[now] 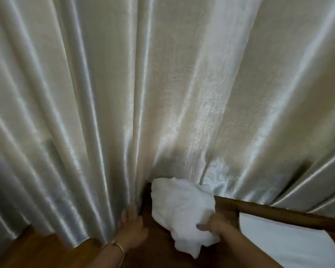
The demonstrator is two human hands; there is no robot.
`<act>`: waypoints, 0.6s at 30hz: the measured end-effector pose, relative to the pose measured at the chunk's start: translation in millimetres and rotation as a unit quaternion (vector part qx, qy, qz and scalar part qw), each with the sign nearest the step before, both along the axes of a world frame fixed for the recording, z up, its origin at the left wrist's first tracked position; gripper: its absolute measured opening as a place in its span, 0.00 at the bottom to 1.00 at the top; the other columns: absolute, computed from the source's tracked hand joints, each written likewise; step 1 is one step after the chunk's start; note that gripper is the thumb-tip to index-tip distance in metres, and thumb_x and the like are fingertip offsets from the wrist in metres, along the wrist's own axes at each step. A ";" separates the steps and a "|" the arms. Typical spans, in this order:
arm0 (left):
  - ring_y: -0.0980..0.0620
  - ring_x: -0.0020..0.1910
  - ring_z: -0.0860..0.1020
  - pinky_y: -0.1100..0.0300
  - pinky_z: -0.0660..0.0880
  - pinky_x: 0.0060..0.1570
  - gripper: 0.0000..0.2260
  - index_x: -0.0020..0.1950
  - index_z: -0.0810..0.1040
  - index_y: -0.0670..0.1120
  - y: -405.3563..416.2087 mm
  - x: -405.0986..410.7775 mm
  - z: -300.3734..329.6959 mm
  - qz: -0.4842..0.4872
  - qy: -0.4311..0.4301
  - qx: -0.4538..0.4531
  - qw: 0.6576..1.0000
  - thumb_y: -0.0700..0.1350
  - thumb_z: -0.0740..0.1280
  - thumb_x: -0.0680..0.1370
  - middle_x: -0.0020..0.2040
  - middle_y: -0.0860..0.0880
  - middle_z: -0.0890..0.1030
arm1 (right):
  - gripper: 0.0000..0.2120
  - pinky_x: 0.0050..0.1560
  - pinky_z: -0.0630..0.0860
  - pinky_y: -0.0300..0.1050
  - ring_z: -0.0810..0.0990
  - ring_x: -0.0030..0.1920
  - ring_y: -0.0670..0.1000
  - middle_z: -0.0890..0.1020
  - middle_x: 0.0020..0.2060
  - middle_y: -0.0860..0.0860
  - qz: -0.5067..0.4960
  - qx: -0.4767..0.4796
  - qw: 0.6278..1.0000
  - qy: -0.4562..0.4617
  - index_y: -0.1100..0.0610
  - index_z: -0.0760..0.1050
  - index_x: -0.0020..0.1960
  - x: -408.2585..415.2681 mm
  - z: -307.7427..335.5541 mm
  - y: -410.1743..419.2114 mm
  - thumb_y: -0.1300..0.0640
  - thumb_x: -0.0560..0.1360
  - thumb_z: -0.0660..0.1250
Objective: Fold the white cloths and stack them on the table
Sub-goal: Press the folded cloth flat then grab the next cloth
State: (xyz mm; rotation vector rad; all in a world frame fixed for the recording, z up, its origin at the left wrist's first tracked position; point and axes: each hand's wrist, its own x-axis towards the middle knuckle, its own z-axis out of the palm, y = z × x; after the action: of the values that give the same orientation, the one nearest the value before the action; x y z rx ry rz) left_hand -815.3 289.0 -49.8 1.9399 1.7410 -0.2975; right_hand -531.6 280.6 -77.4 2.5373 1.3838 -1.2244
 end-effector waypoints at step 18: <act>0.50 0.61 0.75 0.59 0.69 0.60 0.15 0.67 0.73 0.51 33.7 82.5 100.9 -0.103 -0.426 0.143 0.887 0.44 0.59 0.81 0.64 0.50 0.76 | 0.09 0.41 0.69 0.48 0.75 0.43 0.54 0.77 0.42 0.48 0.278 0.326 0.872 -0.238 0.47 0.67 0.56 -24.2 205.0 -33.7 0.56 0.78 0.56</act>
State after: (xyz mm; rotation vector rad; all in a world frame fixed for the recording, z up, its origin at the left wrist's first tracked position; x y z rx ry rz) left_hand -732.8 322.7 51.1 1.9947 1.0231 0.6943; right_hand -555.7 246.8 127.6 2.1910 2.3872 -0.0113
